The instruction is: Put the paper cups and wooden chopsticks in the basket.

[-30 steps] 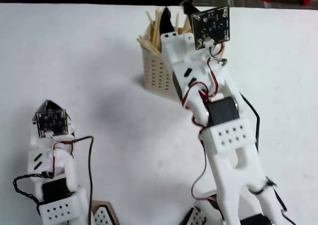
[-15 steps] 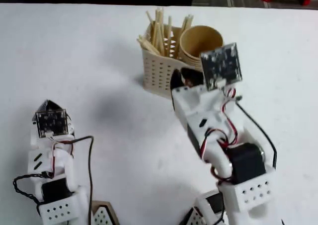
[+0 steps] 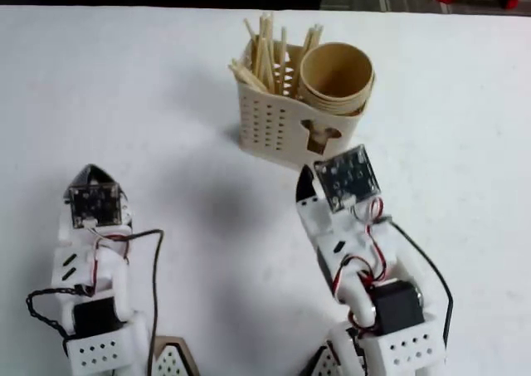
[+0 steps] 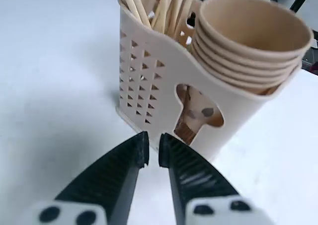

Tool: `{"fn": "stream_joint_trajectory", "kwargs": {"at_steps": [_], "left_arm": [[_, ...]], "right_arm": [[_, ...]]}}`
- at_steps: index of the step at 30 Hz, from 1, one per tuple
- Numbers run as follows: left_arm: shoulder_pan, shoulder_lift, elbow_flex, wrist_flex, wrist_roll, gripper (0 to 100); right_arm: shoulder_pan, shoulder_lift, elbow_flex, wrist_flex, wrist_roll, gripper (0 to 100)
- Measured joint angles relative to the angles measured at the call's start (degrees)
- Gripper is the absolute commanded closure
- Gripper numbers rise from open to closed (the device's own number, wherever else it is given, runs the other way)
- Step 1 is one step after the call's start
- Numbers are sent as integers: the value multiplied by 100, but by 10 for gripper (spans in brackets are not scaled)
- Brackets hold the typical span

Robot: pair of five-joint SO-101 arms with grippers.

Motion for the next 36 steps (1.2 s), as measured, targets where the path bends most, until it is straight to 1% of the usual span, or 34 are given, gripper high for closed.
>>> {"fn": "stream_joint_trajectory", "kwargs": {"at_steps": [7,12,14,18,21,24,27,30,34,36], "left_arm": [[554,0,0,0,0,973],[686,0,0,0,44,976],[695,0,0,-53,343,976],[703,0,0,-193,1284,976],[703,0,0,-193,1591,976],[738,0,0,-211,1644,976],[1011,0,0,-211,1679,976],[1125,0,0,-211,1679,976],[1407,0,0,-105,1679,976],[1538,0,0,9,1521,976]], "right_arm": [[-26,-1266,1336,-132,0,947],[-26,-2198,2119,-132,0,947],[-26,-2215,2286,-132,0,947],[18,-2242,2576,-132,0,947],[18,-2259,2840,-132,0,947],[18,-2259,3051,-132,0,949],[26,-2259,3112,-123,0,950],[79,-2259,3112,-9,0,950],[114,-2259,3112,316,0,950],[114,-2259,3112,580,0,950]]}}
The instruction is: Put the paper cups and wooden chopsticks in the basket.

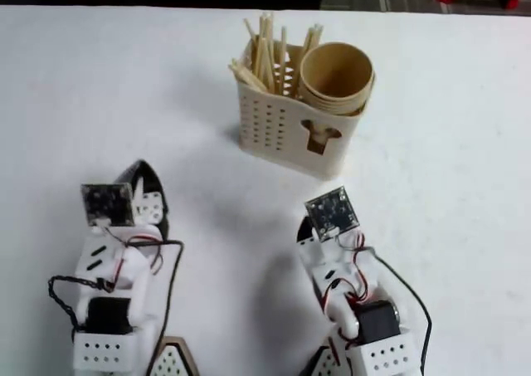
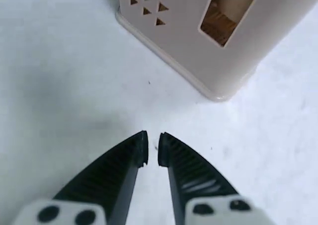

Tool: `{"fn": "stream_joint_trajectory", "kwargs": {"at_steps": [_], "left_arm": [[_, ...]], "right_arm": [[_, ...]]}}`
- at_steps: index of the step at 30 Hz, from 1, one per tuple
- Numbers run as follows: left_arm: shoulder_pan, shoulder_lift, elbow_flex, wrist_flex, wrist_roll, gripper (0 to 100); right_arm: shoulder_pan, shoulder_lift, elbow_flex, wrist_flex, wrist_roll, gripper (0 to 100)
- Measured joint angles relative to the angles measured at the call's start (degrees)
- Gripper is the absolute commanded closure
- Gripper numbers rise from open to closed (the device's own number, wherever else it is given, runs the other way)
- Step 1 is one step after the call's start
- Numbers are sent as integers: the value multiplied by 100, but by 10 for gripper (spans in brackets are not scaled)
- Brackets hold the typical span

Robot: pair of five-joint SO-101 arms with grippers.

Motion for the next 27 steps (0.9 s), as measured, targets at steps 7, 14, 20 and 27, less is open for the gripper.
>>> {"fn": "stream_joint_trajectory", "kwargs": {"at_steps": [7,14,20,27], "left_arm": [[316,0,0,466,-413,976],[466,0,0,1679,-440,976],[466,0,0,3147,-440,976],[246,-9,0,4062,-1090,976]], "right_arm": [[9,0,0,642,44,950],[9,0,0,1626,44,950],[9,0,0,1705,44,950],[9,0,0,1705,44,950]]}}
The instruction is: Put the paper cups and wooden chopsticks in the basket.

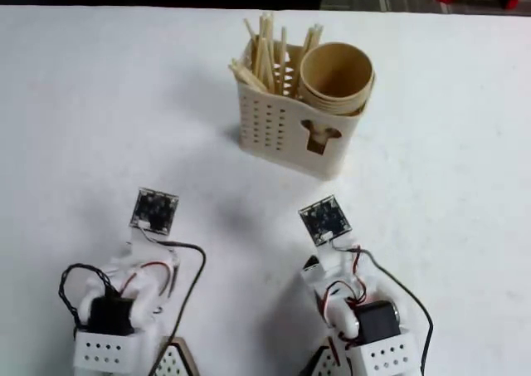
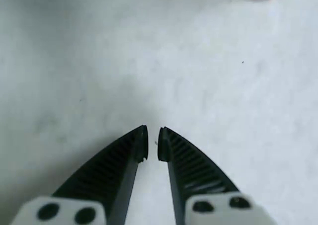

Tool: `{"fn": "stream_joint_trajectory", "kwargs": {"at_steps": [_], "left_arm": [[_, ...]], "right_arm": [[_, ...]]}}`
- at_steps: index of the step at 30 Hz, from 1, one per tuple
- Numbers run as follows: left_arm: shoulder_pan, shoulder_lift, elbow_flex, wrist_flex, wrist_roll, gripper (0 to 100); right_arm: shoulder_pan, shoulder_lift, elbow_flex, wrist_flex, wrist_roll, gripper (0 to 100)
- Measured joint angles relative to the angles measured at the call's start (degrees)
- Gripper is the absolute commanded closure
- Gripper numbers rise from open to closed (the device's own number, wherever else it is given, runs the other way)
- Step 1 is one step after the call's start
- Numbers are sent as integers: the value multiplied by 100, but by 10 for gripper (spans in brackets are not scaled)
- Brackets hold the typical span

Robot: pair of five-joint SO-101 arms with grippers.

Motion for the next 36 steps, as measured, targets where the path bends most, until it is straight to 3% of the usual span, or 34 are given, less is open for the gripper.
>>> {"fn": "stream_joint_trajectory", "kwargs": {"at_steps": [7,36], "left_arm": [[-97,0,0,18,-360,976],[-97,0,0,18,-360,976]], "right_arm": [[0,-18,0,0,0,950],[0,-18,0,0,0,950]]}}
